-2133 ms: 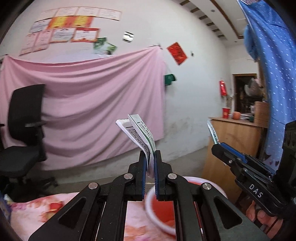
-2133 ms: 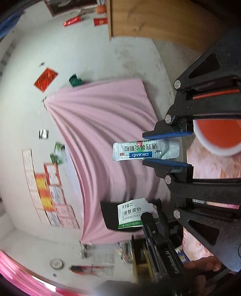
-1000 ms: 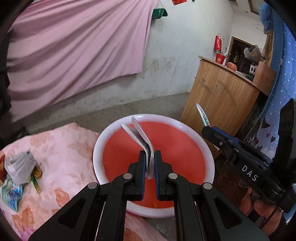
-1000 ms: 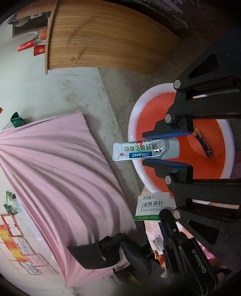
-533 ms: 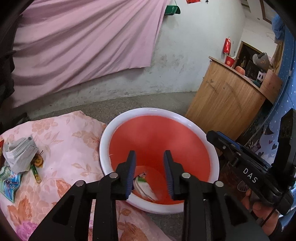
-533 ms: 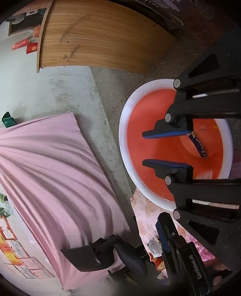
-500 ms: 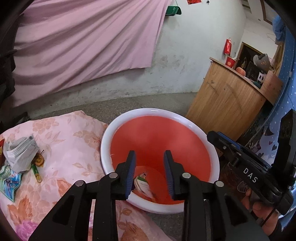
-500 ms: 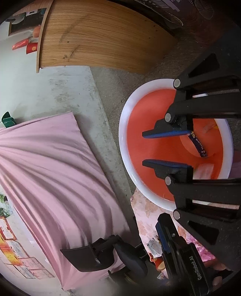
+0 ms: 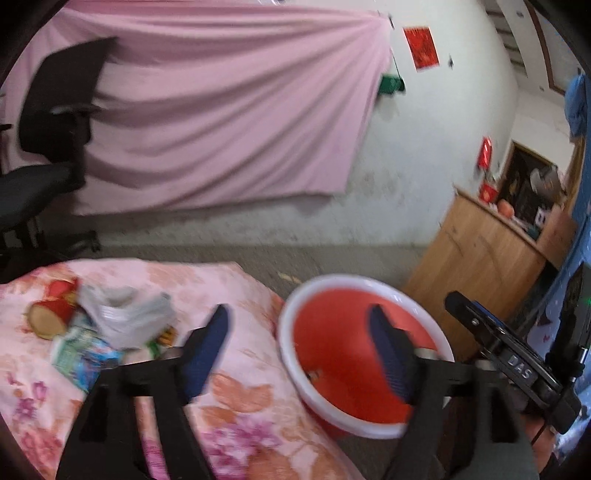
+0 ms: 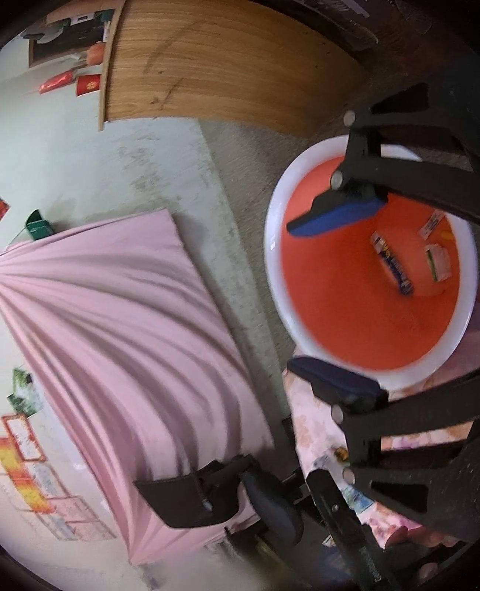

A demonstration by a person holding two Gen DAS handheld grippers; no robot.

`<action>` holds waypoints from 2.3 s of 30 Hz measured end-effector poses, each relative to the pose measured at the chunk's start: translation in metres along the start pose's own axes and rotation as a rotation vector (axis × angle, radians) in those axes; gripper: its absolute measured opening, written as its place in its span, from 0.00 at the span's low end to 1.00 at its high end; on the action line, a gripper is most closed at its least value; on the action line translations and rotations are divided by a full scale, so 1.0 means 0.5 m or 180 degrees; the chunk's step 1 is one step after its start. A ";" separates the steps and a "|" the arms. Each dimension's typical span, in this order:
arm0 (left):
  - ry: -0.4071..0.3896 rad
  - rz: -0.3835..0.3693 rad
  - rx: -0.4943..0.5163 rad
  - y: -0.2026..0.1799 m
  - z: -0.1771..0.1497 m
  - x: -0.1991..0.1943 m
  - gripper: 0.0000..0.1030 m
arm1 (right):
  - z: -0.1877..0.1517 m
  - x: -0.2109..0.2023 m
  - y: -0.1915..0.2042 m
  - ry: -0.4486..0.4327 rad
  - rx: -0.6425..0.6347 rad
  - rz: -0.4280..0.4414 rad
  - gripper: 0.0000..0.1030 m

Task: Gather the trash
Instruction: 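Move both tools back over the table, then grasp the green-printed packet with the left gripper while the right gripper grasps the green battery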

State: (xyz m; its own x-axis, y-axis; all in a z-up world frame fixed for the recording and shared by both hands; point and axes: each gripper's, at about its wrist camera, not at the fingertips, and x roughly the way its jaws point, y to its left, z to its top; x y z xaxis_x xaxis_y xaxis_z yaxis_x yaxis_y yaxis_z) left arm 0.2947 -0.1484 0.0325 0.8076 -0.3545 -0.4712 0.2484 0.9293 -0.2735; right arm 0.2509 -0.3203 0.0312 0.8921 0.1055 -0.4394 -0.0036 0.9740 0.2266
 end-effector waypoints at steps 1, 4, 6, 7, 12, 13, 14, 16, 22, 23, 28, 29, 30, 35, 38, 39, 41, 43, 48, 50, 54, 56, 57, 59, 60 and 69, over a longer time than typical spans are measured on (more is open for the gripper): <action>-0.0137 0.0076 -0.0003 0.010 0.002 -0.019 0.95 | 0.003 -0.005 0.009 -0.0069 -0.0005 0.0030 0.96; -0.0495 0.0247 0.0005 0.038 0.006 -0.069 0.98 | 0.010 -0.021 0.041 -0.0306 -0.0064 0.0107 1.00; -0.0628 0.0346 0.0015 0.058 0.009 -0.096 0.98 | 0.014 -0.031 0.062 -0.0462 -0.0107 0.0175 1.00; -0.0700 0.0399 0.0022 0.068 0.010 -0.111 0.98 | 0.015 -0.039 0.076 -0.0575 -0.0138 0.0227 1.00; -0.1064 0.0610 0.0063 0.117 0.009 -0.183 0.98 | 0.022 -0.062 0.144 -0.0986 -0.0293 0.0479 1.00; -0.1132 0.0662 0.0073 0.126 0.007 -0.197 0.98 | 0.021 -0.065 0.163 -0.1058 -0.0333 0.0540 1.00; -0.1201 0.0723 0.0083 0.138 0.005 -0.211 0.98 | 0.019 -0.066 0.177 -0.1107 -0.0365 0.0578 1.00; -0.1328 0.0821 0.0110 0.160 -0.001 -0.237 0.98 | 0.016 -0.069 0.208 -0.1211 -0.0443 0.0655 1.00; -0.1477 0.1070 0.0153 0.224 -0.017 -0.284 0.98 | 0.004 -0.064 0.293 -0.1383 -0.0642 0.0860 1.00; -0.1476 0.1099 0.0143 0.236 -0.019 -0.289 0.98 | 0.003 -0.062 0.302 -0.1378 -0.0671 0.0872 1.00; -0.1339 0.1197 0.0155 0.282 -0.032 -0.291 0.98 | -0.013 -0.024 0.362 -0.1197 -0.0918 0.0909 1.00; -0.1279 0.1194 0.0142 0.289 -0.033 -0.285 0.98 | -0.016 -0.013 0.371 -0.1127 -0.0955 0.0907 1.00; -0.1225 0.1184 0.0126 0.296 -0.036 -0.280 0.98 | -0.018 -0.002 0.378 -0.1053 -0.0980 0.0907 1.00; -0.0719 0.1196 0.0061 0.332 -0.045 -0.226 0.98 | -0.032 0.057 0.389 -0.0546 -0.0995 0.0834 1.00; -0.0449 0.1169 -0.0011 0.348 -0.049 -0.192 0.98 | -0.041 0.097 0.383 -0.0186 -0.0950 0.0838 1.00; -0.0339 0.1130 -0.0050 0.355 -0.052 -0.179 0.98 | -0.045 0.107 0.381 -0.0093 -0.0940 0.0838 1.00; -0.0117 0.1083 -0.0130 0.364 -0.061 -0.156 0.97 | -0.053 0.127 0.382 0.0084 -0.0967 0.0819 1.00; 0.0153 0.0971 -0.0234 0.378 -0.069 -0.128 0.91 | -0.061 0.143 0.384 0.0266 -0.1010 0.0785 1.00; 0.0656 0.0599 -0.0486 0.404 -0.082 -0.071 0.73 | -0.082 0.197 0.379 0.0828 -0.1007 0.0797 0.84; 0.0807 0.0472 -0.0538 0.406 -0.086 -0.051 0.64 | -0.086 0.208 0.374 0.0963 -0.0992 0.0809 0.77; 0.1081 0.0296 -0.0625 0.409 -0.095 -0.010 0.47 | -0.101 0.235 0.379 0.1305 -0.1054 0.0853 0.61; 0.1127 0.0250 -0.0667 0.409 -0.096 -0.004 0.45 | -0.109 0.249 0.389 0.1435 -0.1105 0.0897 0.57; 0.1124 0.0213 -0.0681 0.409 -0.094 -0.005 0.45 | -0.113 0.254 0.394 0.1498 -0.1136 0.0919 0.55; 0.1140 0.0148 -0.0720 0.410 -0.095 0.001 0.39 | -0.122 0.266 0.403 0.1625 -0.1194 0.0983 0.52; 0.1161 0.0140 -0.0737 0.412 -0.095 0.006 0.36 | -0.126 0.273 0.409 0.1694 -0.1221 0.1011 0.50; 0.1265 0.0063 -0.0917 0.423 -0.082 0.017 0.06 | -0.142 0.307 0.418 0.1996 -0.1243 0.1092 0.32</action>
State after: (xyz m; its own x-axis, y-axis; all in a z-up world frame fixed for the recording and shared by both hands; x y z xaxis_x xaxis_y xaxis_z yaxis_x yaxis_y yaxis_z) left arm 0.3325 0.0411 -0.0637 0.5301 -0.4013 -0.7470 0.0317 0.8897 -0.4555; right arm 0.3550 -0.0864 -0.0505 0.3940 0.3907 -0.8319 -0.4915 0.8544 0.1686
